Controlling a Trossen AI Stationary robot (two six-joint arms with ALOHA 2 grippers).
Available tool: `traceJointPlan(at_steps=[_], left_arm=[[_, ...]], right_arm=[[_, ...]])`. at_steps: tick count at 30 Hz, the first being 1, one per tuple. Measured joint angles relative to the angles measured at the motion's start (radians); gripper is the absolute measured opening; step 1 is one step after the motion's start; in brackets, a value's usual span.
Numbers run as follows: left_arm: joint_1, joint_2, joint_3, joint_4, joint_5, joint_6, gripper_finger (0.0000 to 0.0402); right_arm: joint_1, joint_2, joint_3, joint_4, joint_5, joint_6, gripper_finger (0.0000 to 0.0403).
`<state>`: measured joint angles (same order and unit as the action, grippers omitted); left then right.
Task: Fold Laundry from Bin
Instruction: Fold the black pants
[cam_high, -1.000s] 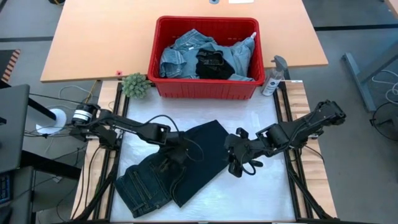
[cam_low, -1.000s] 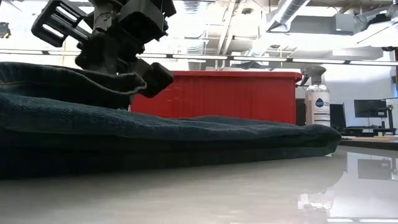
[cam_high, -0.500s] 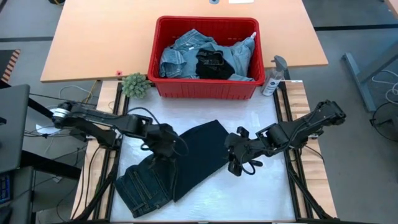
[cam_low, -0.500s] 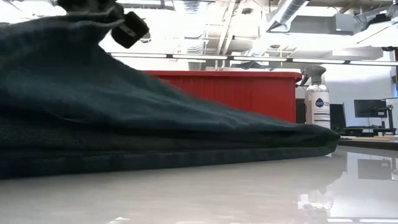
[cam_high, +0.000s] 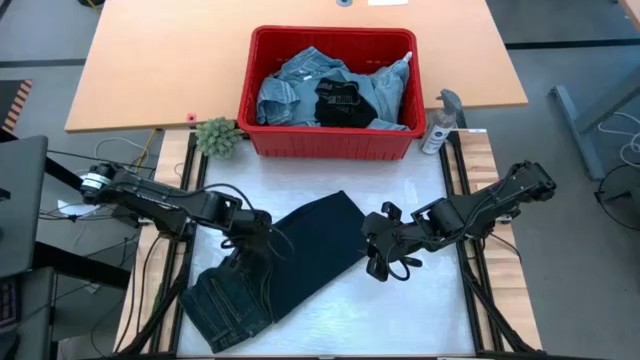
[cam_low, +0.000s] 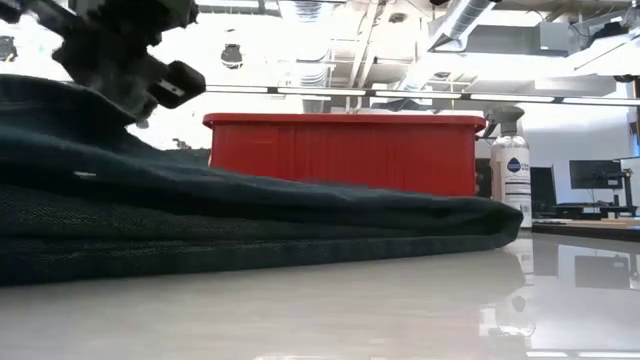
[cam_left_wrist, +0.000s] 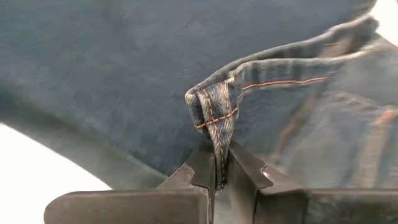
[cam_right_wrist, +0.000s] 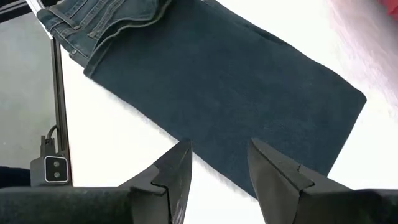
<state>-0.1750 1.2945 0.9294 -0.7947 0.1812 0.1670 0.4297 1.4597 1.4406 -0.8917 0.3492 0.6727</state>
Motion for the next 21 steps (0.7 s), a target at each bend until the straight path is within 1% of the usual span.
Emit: traceJointPlan(at_steps=[2,5,10,13,15,18,21], left_arm=[[0.003,0.000,-0.012,-0.003,-0.038,-0.005,0.0022],[0.004,0.000,-0.018,-0.014,-0.040,0.004,0.0026],[0.004,0.000,-0.018,-0.028,0.034,-0.021,0.0027],[0.004,0.000,-0.018,-0.028,0.038,-0.021,0.0027],[0.004,0.000,-0.018,-0.031,0.047,0.006,0.0028],[0.004,0.000,-0.018,-0.047,0.103,0.043,0.0028],[0.004,0.000,-0.018,-0.093,0.150,0.031,0.0032]], right_arm=[[0.000,0.000,0.000,-0.005,0.000,0.000,0.0179],[0.000,0.000,0.000,-0.013,0.002,0.000,0.0179],[0.000,0.001,-0.006,-0.016,0.022,0.001,0.0179],[0.000,0.001,-0.006,-0.014,0.024,0.001,0.0179],[0.000,0.001,-0.006,-0.014,0.024,0.001,0.0179],[0.002,0.001,-0.006,-0.015,0.023,0.001,0.0179],[0.002,0.001,-0.006,-0.018,0.023,0.001,0.0179]])
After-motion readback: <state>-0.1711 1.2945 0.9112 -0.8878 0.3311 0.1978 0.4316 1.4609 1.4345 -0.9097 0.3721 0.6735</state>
